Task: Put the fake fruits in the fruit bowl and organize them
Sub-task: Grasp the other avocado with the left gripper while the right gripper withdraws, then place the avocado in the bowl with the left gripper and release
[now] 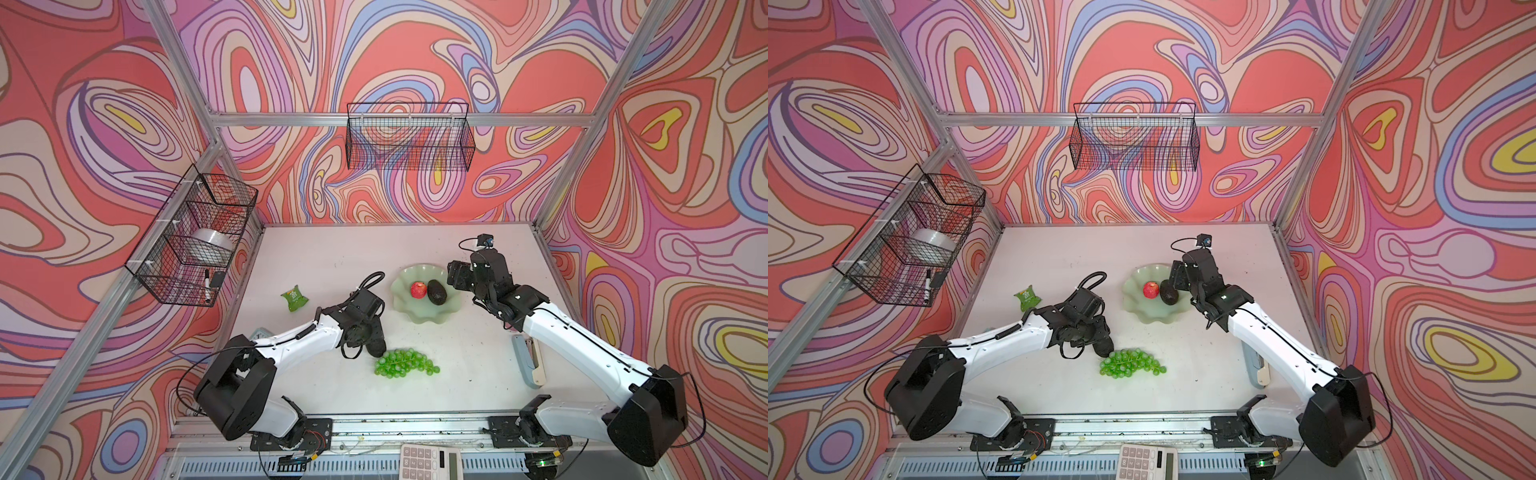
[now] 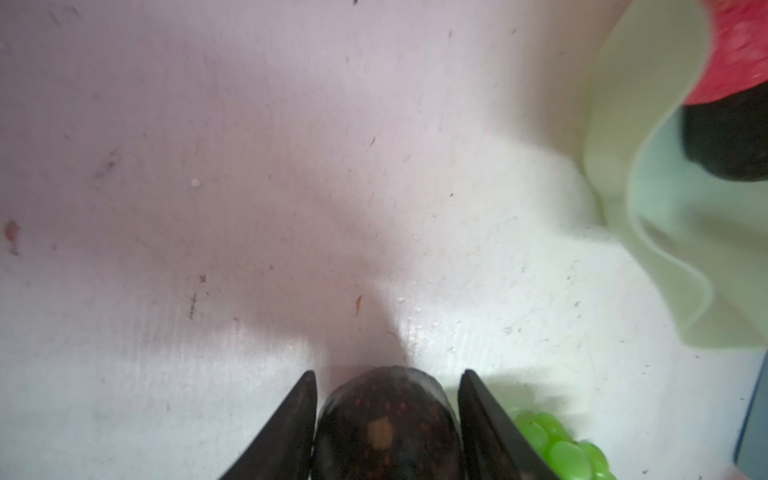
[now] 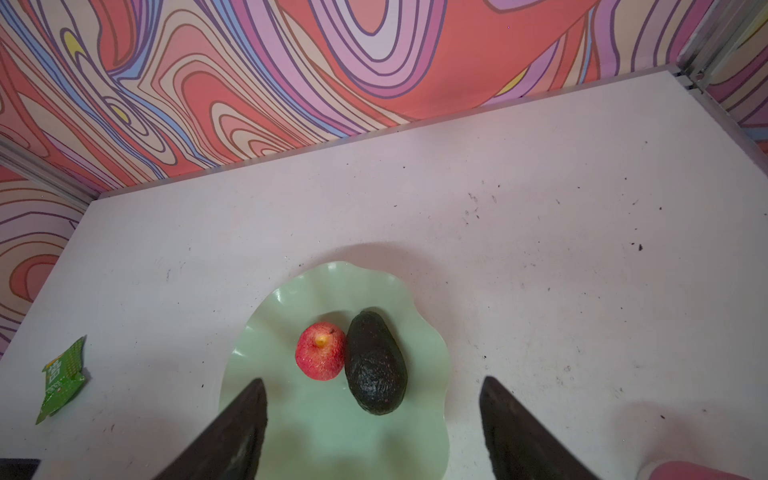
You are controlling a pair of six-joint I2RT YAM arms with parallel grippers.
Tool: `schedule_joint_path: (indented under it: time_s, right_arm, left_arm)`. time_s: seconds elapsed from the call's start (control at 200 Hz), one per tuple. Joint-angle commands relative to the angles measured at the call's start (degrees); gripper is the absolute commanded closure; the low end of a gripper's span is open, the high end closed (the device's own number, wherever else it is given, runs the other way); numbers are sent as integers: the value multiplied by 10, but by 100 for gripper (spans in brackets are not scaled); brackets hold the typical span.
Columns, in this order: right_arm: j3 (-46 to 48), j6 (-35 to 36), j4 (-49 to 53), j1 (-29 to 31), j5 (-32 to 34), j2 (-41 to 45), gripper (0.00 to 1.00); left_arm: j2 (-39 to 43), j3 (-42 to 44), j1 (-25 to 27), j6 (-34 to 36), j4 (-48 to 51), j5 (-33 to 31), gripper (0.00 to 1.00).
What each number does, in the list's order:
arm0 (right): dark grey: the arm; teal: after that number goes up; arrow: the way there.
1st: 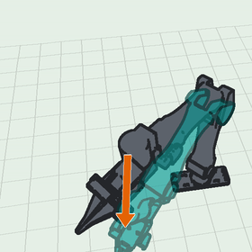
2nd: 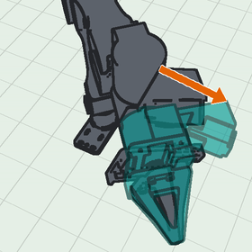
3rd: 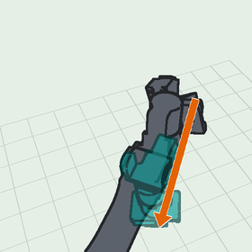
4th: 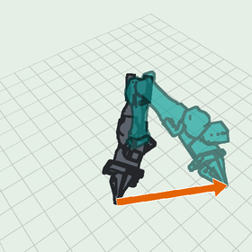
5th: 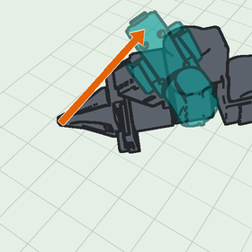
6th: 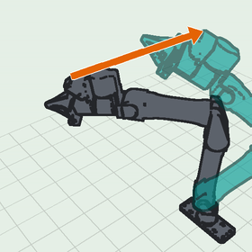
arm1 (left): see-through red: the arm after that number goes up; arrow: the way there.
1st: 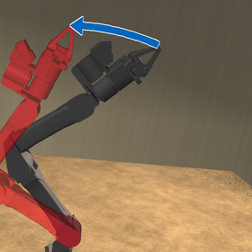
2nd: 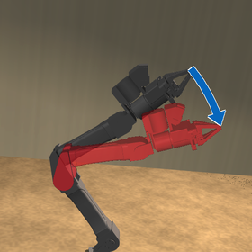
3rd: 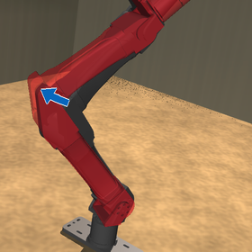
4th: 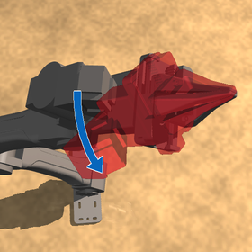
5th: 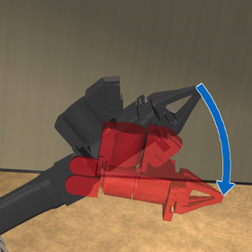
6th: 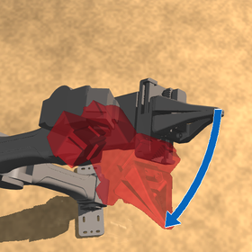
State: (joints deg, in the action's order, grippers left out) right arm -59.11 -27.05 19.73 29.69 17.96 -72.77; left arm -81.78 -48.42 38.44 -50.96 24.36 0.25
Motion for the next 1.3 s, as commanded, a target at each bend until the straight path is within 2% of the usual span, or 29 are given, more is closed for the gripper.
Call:
schedule_joint_path:
  time_s: [0.0, 0.17, 0.29, 0.375, 0.476, 0.686, 0.786, 0.856, 1.056, 1.292]
  right_arm:
    - [8, 0, -7, -1, -3, 3, 17]
    - [11, -2, -8, -2, -4, 5, 17]
    - [13, -3, -1, -1, -8, 11, 17]
    - [18, -5, -2, -2, -11, 16, 17]
    - [24, -7, -3, -2, -14, 16, 17]
    - [28, -13, -3, -1, -21, 21, 17]
    - [35, -10, -5, -2, -23, 28, 16]
    - [37, -10, -4, -1, -22, 32, 15]
    - [36, -9, -3, -2, -17, 35, 14]
    - [37, -8, -3, -2, -8, 38, 14]
  left_arm:
    - [28, -42, 2, 34, 46, -41, 47]
    - [25, -83, 2, 60, 58, -36, 49]
    - [18, -90, 2, 48, 106, -36, 24]
    - [28, -55, 3, 33, 99, -25, 17]
    - [21, -25, 2, 26, 69, -10, 13]
    - [-53, -37, 3, 43, 64, 16, 12]
    - [-70, -31, 3, 42, 50, 23, 14]
    - [-78, -31, 3, 44, 47, 24, 18]
    - [-68, -35, 2, 56, 52, 21, 51]
    - [-24, -104, 2, 86, 96, 11, 53]
